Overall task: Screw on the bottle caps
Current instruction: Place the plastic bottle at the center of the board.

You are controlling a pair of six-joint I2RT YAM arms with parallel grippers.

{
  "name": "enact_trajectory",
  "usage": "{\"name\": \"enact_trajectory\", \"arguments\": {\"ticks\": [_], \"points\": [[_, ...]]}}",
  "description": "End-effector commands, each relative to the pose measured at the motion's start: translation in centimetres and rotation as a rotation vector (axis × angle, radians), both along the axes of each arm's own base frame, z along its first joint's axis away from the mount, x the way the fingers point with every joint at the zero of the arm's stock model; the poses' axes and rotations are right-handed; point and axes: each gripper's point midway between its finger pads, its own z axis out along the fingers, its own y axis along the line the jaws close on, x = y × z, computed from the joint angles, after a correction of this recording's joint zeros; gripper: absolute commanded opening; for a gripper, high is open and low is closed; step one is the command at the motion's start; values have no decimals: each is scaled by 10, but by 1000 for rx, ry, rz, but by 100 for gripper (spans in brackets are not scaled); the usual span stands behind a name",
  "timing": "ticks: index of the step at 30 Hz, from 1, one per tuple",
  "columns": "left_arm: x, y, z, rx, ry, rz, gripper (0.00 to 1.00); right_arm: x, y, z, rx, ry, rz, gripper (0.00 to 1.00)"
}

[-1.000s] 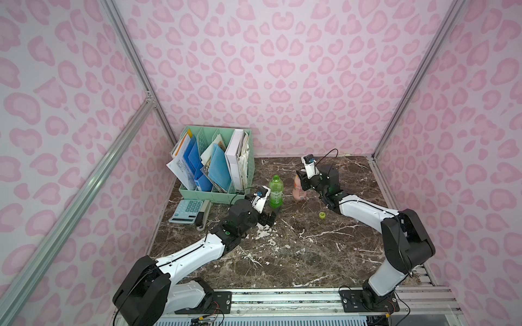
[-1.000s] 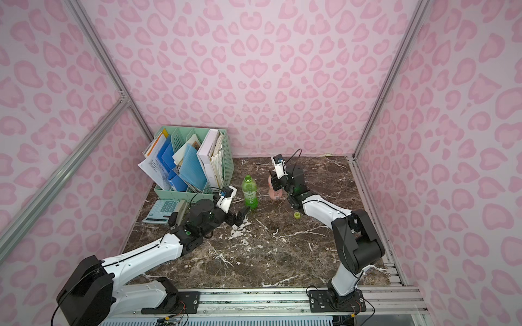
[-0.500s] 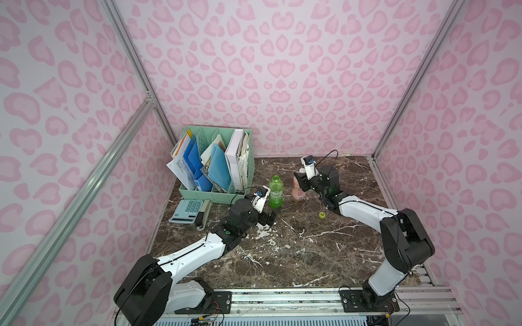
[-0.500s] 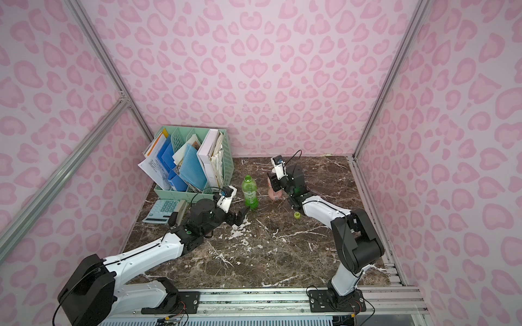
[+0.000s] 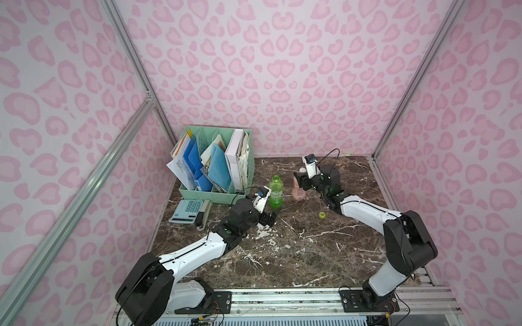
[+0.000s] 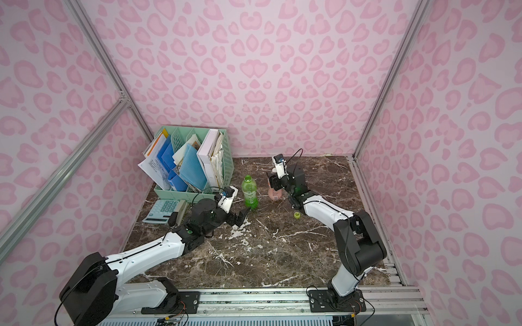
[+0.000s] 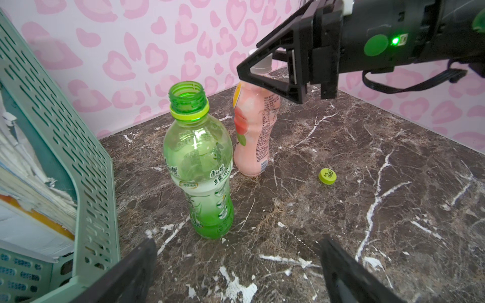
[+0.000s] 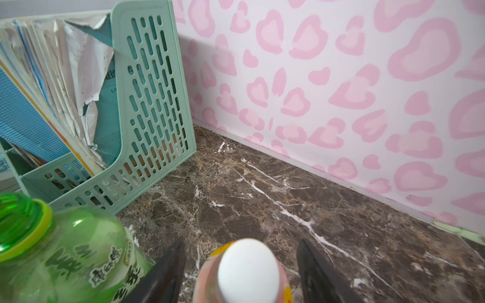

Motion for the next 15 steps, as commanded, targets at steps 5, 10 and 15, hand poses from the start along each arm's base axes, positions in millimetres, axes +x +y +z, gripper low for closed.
{"name": "enact_trajectory", "arguments": {"ticks": [5,10,15], "points": [[8,13,-4,-10,-20,66,99,-26,-8,38,-7,-40,-2,78],[18,26,-20,-22,3,103,99,-59,30,52,-23,-31,143,77],[23,41,-26,-67,16,134,99,-71,81,41,11,24,292,74]]}}
